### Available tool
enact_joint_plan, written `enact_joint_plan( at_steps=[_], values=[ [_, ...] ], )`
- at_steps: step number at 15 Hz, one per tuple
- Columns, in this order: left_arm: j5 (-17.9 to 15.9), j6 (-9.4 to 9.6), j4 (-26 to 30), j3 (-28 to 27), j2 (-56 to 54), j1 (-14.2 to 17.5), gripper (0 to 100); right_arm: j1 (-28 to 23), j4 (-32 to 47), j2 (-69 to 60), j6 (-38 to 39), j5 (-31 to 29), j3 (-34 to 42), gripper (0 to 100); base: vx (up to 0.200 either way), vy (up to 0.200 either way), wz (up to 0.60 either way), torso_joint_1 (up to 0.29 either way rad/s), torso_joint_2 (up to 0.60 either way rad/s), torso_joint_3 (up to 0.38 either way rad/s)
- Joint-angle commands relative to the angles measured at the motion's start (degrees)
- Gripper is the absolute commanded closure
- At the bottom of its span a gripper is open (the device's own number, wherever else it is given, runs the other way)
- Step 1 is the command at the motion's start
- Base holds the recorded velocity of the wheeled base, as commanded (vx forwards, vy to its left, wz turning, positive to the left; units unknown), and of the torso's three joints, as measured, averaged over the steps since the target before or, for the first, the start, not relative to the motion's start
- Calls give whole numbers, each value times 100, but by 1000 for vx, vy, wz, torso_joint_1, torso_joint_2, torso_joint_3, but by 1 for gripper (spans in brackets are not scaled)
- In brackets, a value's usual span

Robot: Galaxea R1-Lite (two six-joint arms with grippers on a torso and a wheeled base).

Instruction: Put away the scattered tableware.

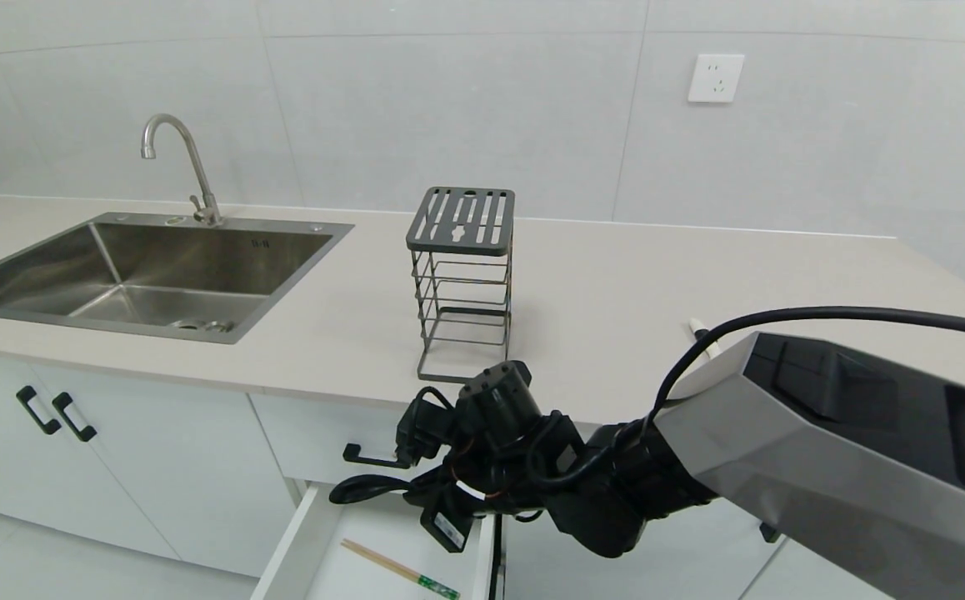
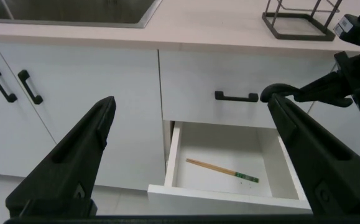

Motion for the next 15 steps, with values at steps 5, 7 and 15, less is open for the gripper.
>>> enact_joint_plan(
  at_steps=[5, 7, 15],
  values=[
    [0, -1, -2, 0, 7, 0, 0, 36, 26, 0, -291, 10, 1, 100, 0, 0, 0, -126, 274, 146],
    [0, -1, -2, 0, 7, 0, 0, 53, 35, 35, -291, 10, -8, 100, 0, 0, 0, -166, 337, 178],
    [0, -1, -2, 0, 7, 0, 0, 150, 79, 114, -300, 10, -114, 100, 0, 0, 0, -78, 166, 88]
  ],
)
